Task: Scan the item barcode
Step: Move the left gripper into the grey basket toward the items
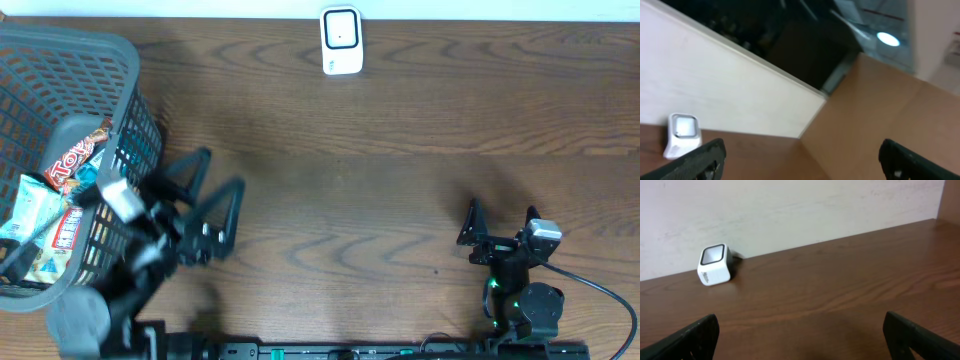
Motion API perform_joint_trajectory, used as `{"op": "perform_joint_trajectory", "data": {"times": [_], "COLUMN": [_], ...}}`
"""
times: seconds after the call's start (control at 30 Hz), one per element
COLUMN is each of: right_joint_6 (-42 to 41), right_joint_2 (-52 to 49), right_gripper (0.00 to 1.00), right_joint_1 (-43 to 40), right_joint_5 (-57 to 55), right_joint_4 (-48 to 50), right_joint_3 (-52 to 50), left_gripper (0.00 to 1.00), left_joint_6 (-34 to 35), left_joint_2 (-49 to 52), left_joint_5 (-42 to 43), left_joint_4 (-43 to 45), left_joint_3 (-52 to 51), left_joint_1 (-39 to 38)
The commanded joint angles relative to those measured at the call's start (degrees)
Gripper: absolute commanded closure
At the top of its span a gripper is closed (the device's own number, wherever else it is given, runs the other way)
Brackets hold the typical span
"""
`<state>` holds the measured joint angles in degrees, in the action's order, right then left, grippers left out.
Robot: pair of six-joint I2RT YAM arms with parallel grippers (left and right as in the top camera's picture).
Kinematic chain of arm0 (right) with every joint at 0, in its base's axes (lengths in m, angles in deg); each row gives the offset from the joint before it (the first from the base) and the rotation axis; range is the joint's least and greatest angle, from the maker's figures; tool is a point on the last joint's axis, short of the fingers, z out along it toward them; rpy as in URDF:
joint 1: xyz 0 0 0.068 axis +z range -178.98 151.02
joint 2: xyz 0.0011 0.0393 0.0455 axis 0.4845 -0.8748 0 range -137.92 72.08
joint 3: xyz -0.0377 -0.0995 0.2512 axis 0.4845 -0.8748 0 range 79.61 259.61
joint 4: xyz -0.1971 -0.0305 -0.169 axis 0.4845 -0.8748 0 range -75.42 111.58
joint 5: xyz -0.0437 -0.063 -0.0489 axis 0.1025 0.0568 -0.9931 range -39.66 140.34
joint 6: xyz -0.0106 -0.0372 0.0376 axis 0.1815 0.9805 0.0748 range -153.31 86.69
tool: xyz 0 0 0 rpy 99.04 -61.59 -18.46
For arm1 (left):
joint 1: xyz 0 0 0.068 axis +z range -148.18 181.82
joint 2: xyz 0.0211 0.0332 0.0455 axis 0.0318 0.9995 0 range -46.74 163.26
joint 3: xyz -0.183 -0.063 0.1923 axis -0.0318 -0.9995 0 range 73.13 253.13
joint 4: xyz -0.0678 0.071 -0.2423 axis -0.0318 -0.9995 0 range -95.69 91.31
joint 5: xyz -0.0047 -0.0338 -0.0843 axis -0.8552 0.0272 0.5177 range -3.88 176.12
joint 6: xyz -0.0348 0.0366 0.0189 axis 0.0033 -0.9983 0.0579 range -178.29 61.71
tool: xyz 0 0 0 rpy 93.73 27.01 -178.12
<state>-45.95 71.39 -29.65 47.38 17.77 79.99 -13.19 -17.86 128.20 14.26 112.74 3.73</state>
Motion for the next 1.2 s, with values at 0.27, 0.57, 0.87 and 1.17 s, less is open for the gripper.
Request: {"op": "perform_joint_trajectory", "data": {"times": [0.27, 0.57, 0.87, 1.17], "right_joint_6": [-0.59, -0.59, -0.59, -0.59], "right_joint_2": [0.26, 0.26, 0.26, 0.26], "right_gripper": [0.01, 0.01, 0.01, 0.01], "right_joint_1": [0.33, 0.33, 0.33, 0.33], "right_joint_5": [0.07, 0.07, 0.07, 0.07], "right_joint_4": [-0.22, -0.22, -0.22, -0.22], "right_joint_3": [-0.07, -0.07, -0.07, -0.07], "left_gripper": [0.02, 0.02, 0.02, 0.02], "left_joint_6": [-24.96, -34.97, -21.22, -8.74], "left_joint_2": [22.40, 22.73, 26.95, 39.54], "left_joint_5": [-19.78, -29.44, -57.48, -43.39], "left_joint_4": [-40.46, -52.15, -53.77, -60.28], "left_joint_3": [42.03, 44.04, 44.04, 44.04], "left_joint_1": [9.33, 10.78, 13.77, 32.13]}}
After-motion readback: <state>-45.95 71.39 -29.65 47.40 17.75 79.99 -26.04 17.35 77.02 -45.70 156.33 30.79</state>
